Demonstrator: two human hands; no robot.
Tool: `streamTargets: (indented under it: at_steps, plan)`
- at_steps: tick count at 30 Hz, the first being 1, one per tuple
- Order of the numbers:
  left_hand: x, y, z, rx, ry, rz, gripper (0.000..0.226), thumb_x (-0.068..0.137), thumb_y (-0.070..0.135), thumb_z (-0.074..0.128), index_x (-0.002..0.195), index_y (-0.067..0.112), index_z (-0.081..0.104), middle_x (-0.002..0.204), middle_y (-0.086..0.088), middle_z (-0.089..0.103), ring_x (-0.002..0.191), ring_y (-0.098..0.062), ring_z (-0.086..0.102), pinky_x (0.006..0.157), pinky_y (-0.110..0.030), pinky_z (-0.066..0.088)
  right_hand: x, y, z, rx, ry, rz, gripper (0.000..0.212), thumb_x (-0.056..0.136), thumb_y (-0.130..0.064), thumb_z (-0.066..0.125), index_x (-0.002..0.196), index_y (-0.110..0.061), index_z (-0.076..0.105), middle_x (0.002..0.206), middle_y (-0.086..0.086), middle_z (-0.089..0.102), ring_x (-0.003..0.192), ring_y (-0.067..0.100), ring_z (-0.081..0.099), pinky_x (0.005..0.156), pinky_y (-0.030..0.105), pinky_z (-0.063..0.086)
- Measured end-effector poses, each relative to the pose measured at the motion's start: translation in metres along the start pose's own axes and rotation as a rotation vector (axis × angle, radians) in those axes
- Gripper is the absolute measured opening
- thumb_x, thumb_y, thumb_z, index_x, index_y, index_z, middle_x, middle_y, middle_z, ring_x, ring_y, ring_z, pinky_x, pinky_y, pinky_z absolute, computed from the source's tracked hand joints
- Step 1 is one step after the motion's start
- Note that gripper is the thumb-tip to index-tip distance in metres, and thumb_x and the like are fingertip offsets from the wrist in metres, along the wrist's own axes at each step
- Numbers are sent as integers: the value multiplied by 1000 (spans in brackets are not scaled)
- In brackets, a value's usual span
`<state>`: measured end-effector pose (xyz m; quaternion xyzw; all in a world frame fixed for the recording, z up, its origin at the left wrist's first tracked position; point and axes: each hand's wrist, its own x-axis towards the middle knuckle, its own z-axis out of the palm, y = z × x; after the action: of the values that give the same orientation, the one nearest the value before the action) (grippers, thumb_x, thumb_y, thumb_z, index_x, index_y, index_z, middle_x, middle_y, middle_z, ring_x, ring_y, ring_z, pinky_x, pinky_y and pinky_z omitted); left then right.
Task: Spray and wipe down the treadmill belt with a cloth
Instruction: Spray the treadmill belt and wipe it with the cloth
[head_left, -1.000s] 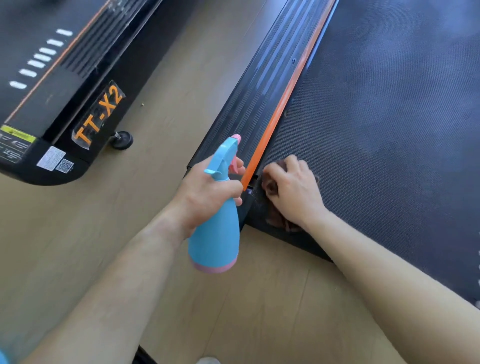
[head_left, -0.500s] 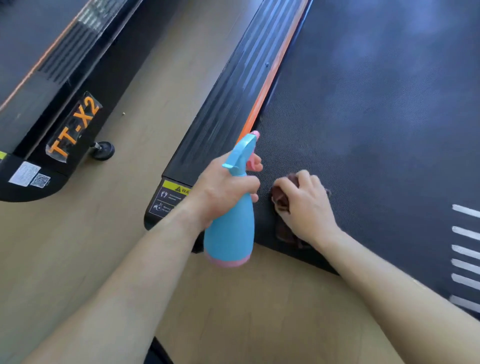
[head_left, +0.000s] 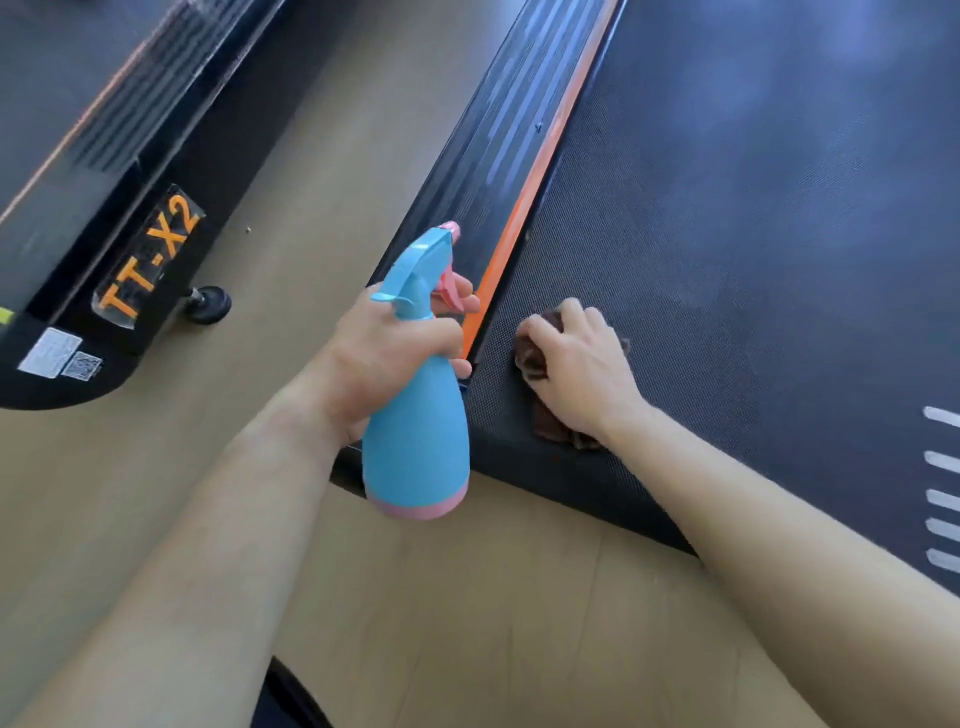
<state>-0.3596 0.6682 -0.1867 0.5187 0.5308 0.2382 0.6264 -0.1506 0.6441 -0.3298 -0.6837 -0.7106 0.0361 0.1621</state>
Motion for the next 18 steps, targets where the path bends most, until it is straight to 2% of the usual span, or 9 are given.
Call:
streamTargets:
  at_steps: [2, 4, 6, 9, 11, 13, 16, 18]
  plan:
    - [-3, 0, -12, 11, 10, -19, 48, 66, 10, 61, 113, 16, 69, 123, 0, 75, 71, -25, 74, 59, -29, 60, -33, -8, -2, 45, -83, -200, 41, 82, -38, 59, 120, -24, 60, 109, 12, 49, 91, 34, 46, 80, 46, 47]
    - [-6, -4, -19, 29, 23, -32, 50, 65, 11, 60, 114, 15, 68, 123, -1, 74, 70, -25, 74, 59, -26, 59, -32, -5, -2, 37, -114, -261, 41, 82, -37, 61, 120, -23, 60, 107, 12, 50, 89, 34, 48, 77, 46, 49]
    - [-8, -8, -24, 52, 21, -44, 51, 65, 12, 60, 115, 16, 67, 125, -1, 72, 69, -23, 74, 58, -24, 57, -8, -7, 4, -7, -72, -197, 41, 81, -32, 69, 119, -19, 61, 106, 15, 51, 88, 36, 49, 76, 48, 51]
    - [-13, -14, -29, 94, 14, -49, 55, 66, 12, 60, 120, 18, 66, 126, -1, 72, 68, -22, 73, 58, -25, 57, 30, -19, 14, -14, -28, 30, 35, 86, -32, 66, 116, -15, 59, 108, 18, 50, 92, 39, 50, 78, 48, 49]
    - [-16, -16, -34, 104, 27, -41, 54, 66, 12, 60, 118, 23, 66, 127, -3, 71, 69, -22, 73, 61, -25, 57, 29, -32, 16, -4, -20, 104, 32, 86, -30, 66, 114, -15, 60, 108, 18, 51, 92, 39, 49, 77, 47, 46]
    - [-18, -18, -39, 94, 44, -36, 48, 65, 12, 60, 111, 26, 68, 127, -5, 70, 69, -21, 72, 65, -26, 58, 4, -41, 14, 14, -21, 4, 33, 83, -25, 68, 115, -17, 60, 108, 15, 50, 90, 36, 47, 77, 48, 48]
    - [-19, -19, -46, 95, 55, -42, 45, 64, 12, 59, 109, 14, 67, 127, -7, 70, 68, -22, 72, 63, -24, 57, -42, -41, 8, 31, -118, -263, 47, 75, -19, 73, 120, -22, 59, 110, 10, 50, 88, 32, 45, 78, 46, 48]
    - [-20, -20, -49, 83, 62, -46, 48, 64, 12, 59, 112, 8, 65, 126, -9, 70, 71, -22, 71, 60, -23, 56, -43, -34, 4, 14, -154, -334, 51, 73, -19, 75, 121, -22, 58, 109, 10, 50, 86, 32, 46, 76, 46, 49]
